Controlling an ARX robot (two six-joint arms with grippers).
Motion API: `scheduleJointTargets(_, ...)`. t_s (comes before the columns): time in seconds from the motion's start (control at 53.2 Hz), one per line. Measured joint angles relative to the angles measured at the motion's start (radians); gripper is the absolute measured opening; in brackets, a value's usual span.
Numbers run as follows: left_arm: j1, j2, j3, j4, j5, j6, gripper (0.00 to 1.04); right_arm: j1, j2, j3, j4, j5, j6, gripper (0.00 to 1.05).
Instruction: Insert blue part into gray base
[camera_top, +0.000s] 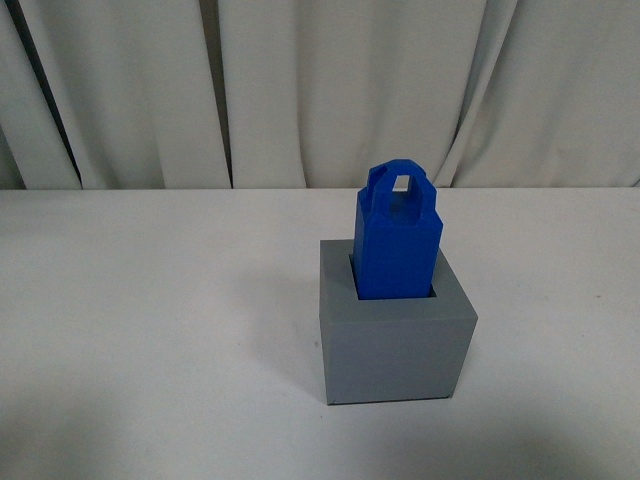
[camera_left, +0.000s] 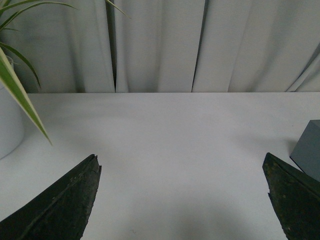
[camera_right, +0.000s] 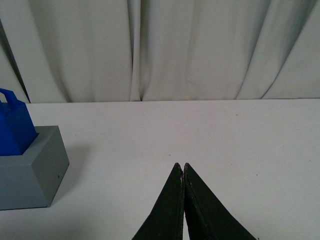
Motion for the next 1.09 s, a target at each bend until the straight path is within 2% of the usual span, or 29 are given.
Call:
scheduleJointTargets(0.188, 0.000, 0.000, 0.000, 0.000, 0.000, 0.000, 0.99, 0.000, 0.000, 0.000, -0.002, 0.000, -0.001, 0.03)
scheduleJointTargets(0.32, 0.000, 0.000, 0.000, 0.000, 0.000, 0.000, 0.99, 0.000, 0.000, 0.000, -0.002, 0.000, 0.000, 0.23)
scheduleJointTargets(0.376, 0.000, 0.000, 0.000, 0.000, 0.000, 0.000, 0.99, 0.000, 0.000, 0.000, -0.002, 0.000, 0.000, 0.37)
scheduleJointTargets(0.47, 0.000, 0.000, 0.000, 0.000, 0.000, 0.000, 0.99, 0.000, 0.000, 0.000, -0.002, 0.000, 0.000, 0.55)
scheduleJointTargets(0.753, 0.000, 0.000, 0.000, 0.000, 0.000, 0.000, 0.99, 0.000, -0.001, 0.000, -0.002, 0.000, 0.000, 0.99)
scheduleJointTargets(1.091, 0.000, 0.000, 0.000, 0.000, 0.000, 0.000, 0.99, 0.000, -0.001, 0.000, -0.002, 0.000, 0.001, 0.97)
